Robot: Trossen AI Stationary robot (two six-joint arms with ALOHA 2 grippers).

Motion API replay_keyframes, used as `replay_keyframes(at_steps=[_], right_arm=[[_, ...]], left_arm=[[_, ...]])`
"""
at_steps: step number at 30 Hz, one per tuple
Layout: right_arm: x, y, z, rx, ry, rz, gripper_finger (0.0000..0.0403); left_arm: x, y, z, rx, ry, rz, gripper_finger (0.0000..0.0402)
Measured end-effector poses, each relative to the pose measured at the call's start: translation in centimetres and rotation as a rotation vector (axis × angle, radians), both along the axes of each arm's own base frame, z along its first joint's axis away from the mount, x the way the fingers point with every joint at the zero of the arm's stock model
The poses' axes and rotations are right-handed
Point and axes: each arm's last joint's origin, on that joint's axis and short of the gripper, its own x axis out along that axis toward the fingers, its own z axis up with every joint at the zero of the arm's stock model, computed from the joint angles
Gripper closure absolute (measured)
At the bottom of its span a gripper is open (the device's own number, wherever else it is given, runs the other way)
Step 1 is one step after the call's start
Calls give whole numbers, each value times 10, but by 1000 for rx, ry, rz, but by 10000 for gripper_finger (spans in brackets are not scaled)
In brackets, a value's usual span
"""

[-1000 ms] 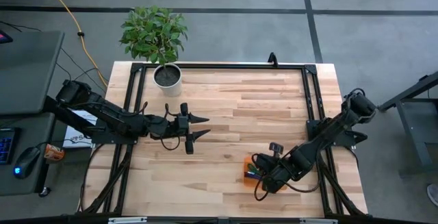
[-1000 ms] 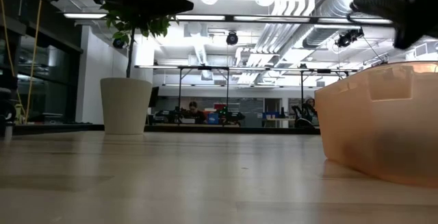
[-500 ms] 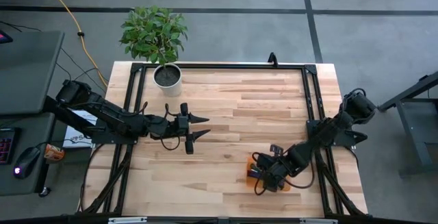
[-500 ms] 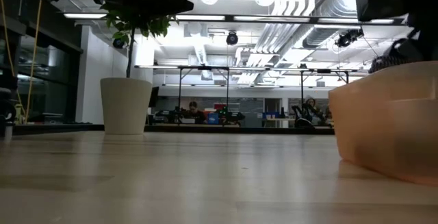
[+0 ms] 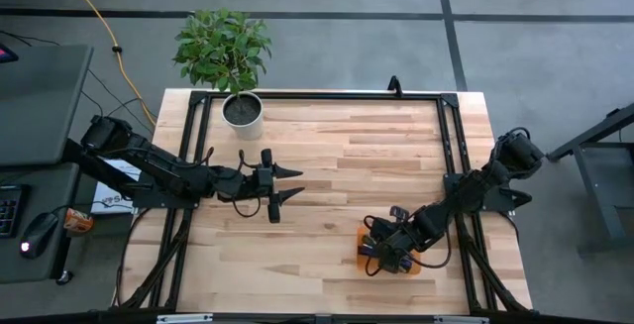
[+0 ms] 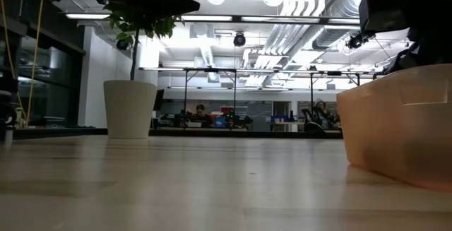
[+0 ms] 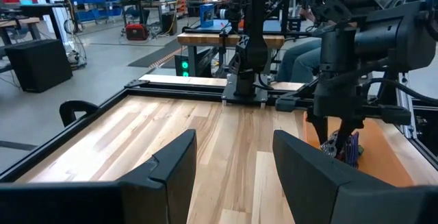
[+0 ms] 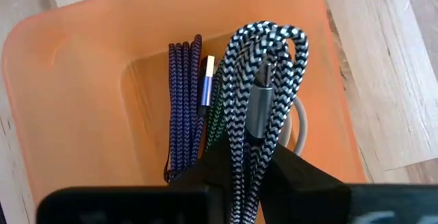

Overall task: Pick and place USB-C Cables
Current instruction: Put the gray charger cable into the orange bin

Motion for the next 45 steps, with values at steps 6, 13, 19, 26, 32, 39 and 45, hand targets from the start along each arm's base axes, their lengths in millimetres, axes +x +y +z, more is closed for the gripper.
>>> replay_keyframes(at_steps=[6, 13, 19, 26, 32, 39, 45], right_arm=[[0, 0, 0, -1, 0, 1, 356], [1, -2, 0, -5, 6, -9, 354], [2, -5, 0, -5, 11, -28, 352], [2, -5, 0, 5, 14, -43, 281], [2, -5, -1, 27, 31, -20, 197], [3, -7, -1, 129, 103, 18, 158], [4, -8, -1, 160, 124, 23, 157]], left_arm=[[0, 0, 0, 0, 0, 0, 229], [0, 0, 0, 0, 0, 0, 229], [0, 0, 0, 0, 0, 0, 229], [0, 0, 0, 0, 0, 0, 229], [0, 0, 0, 0, 0, 0, 229], [0, 0, 0, 0, 0, 0, 229], [0, 0, 0, 0, 0, 0, 229]])
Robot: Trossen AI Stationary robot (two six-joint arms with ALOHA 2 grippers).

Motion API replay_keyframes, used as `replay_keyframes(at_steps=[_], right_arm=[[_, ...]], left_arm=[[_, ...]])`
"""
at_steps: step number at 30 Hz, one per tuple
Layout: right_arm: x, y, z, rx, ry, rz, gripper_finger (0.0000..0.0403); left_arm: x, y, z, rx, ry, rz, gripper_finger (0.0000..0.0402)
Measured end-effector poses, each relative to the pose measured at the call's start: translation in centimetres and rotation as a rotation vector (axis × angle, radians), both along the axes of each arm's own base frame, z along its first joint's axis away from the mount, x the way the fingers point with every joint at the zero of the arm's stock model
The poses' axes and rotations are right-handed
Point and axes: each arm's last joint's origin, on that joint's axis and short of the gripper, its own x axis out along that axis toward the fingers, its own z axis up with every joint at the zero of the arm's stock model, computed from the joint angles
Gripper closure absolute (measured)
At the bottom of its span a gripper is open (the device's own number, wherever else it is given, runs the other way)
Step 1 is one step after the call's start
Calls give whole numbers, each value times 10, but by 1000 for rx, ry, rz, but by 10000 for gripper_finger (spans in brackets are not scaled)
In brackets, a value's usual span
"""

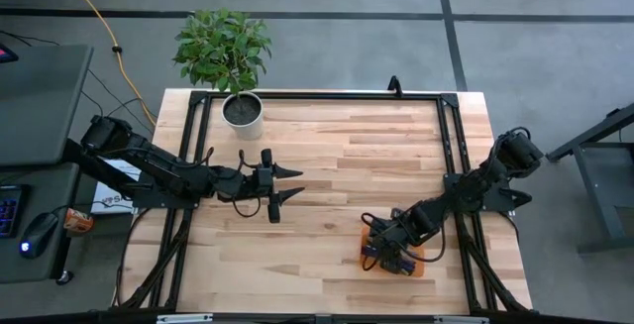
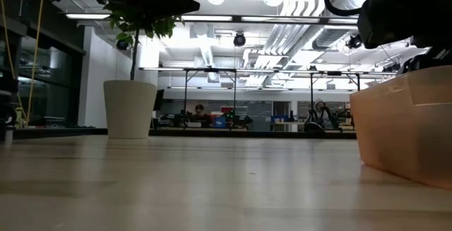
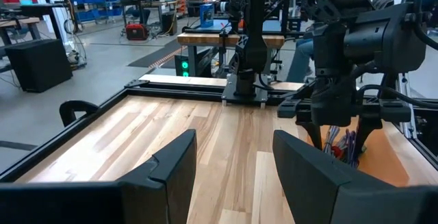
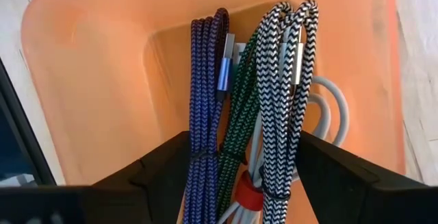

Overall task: Pick and place USB-C Cables
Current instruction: Put the gray charger cable into the orange bin

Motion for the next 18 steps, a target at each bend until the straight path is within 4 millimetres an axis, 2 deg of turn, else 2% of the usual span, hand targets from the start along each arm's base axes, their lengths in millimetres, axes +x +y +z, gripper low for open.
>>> replay_keyframes(at_steps=[14, 18], right_arm=[[0, 0, 0, -23, -19, 52, 157], [1, 0, 14, -43, -46, 96, 157]], left_arm=[[0, 0, 0, 0, 0, 0, 229], [0, 0, 0, 0, 0, 0, 229]])
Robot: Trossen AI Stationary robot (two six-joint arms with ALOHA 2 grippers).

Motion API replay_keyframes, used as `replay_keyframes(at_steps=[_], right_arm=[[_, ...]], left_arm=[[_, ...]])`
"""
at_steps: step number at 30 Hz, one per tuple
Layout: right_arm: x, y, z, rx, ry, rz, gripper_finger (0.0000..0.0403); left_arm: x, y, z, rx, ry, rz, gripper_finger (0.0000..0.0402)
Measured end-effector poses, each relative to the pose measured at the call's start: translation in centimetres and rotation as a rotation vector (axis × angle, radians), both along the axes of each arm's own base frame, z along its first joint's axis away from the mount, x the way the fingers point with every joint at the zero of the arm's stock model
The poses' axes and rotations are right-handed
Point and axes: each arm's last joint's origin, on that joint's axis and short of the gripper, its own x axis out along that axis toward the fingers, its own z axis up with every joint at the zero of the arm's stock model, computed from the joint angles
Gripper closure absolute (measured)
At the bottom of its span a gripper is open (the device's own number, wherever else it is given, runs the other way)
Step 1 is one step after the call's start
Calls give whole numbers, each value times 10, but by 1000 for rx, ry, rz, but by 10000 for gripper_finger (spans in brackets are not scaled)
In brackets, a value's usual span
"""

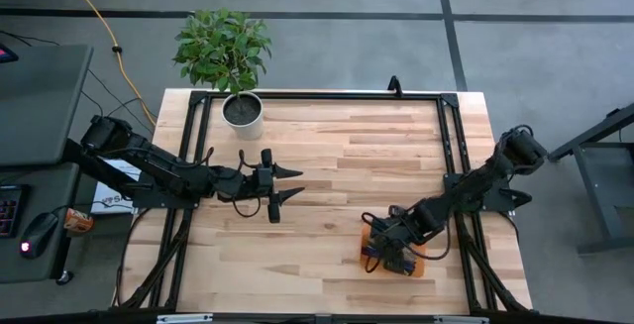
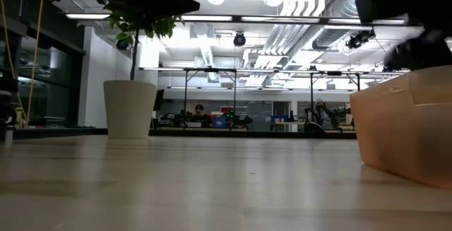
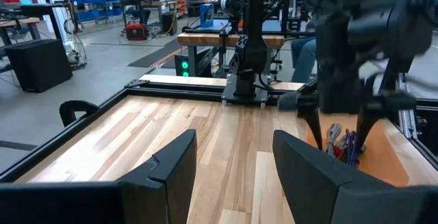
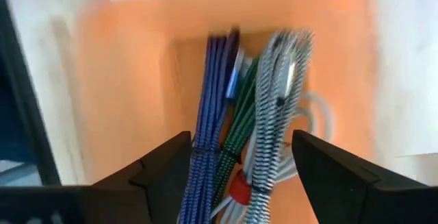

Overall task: Pick and place USB-C Cables
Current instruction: Put the gray charger cable into the orange bin, then return to Home Position

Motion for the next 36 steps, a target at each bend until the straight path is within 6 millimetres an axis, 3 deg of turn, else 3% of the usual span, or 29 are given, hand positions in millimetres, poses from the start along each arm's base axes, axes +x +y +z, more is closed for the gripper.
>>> replay_keyframes(at_steps=[5, 9, 17, 27, 32, 36], right_arm=[[-6, -3, 45, -97, -143, 11, 157], [-23, -10, 83, -217, -339, 0, 157], [-58, -40, 128, -219, -508, -125, 157], [-72, -56, 146, -254, -601, -125, 157], [-72, -57, 145, -271, -589, -116, 157], [-73, -58, 143, -280, -575, -114, 157]], left_arm=[[0, 0, 0, 0, 0, 0, 229], [0, 0, 0, 0, 0, 0, 229], [0, 0, 0, 0, 0, 0, 229], [-2, 6, 5, 43, -2, 0, 229], [-20, 41, 23, 4, 9, -7, 232], [-46, 74, 33, -28, 56, 60, 262]])
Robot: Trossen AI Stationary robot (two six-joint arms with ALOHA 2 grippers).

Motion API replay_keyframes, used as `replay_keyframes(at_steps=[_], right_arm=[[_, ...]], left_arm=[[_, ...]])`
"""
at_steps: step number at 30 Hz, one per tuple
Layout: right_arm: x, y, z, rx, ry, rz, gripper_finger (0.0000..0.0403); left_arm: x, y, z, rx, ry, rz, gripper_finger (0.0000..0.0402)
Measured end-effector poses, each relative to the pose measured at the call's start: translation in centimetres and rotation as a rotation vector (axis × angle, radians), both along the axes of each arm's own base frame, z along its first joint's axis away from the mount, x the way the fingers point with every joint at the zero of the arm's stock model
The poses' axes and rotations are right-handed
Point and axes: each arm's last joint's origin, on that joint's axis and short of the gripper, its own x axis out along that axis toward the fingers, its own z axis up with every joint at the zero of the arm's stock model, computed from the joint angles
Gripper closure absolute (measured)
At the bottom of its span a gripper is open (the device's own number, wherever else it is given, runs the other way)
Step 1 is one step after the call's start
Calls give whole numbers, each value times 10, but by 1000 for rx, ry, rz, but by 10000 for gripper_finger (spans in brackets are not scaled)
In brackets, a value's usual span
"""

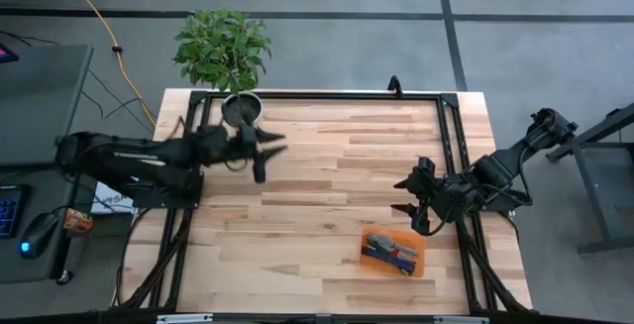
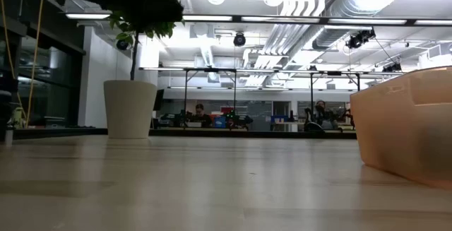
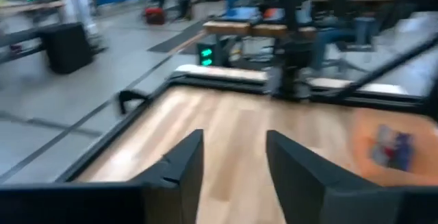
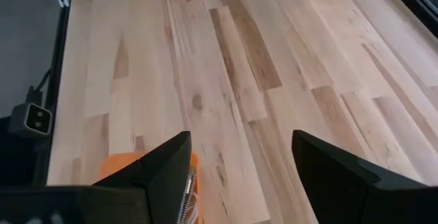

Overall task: Pick and place USB-C Cables
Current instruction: Return to Home Position

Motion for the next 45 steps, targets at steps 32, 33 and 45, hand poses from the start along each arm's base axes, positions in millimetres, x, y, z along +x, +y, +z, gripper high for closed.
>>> replay_keyframes(at_steps=[32, 33, 45], right_arm=[[-2, -3, -2, -62, 0, -41, 157], [-2, -3, -2, -62, 2, -42, 157], [-2, -3, -2, -72, 1, -42, 157]], left_arm=[[-91, -17, -91, -52, -101, -75, 402], [-92, -17, -89, -37, -118, -77, 401], [-116, -22, -79, 14, -202, -126, 401]])
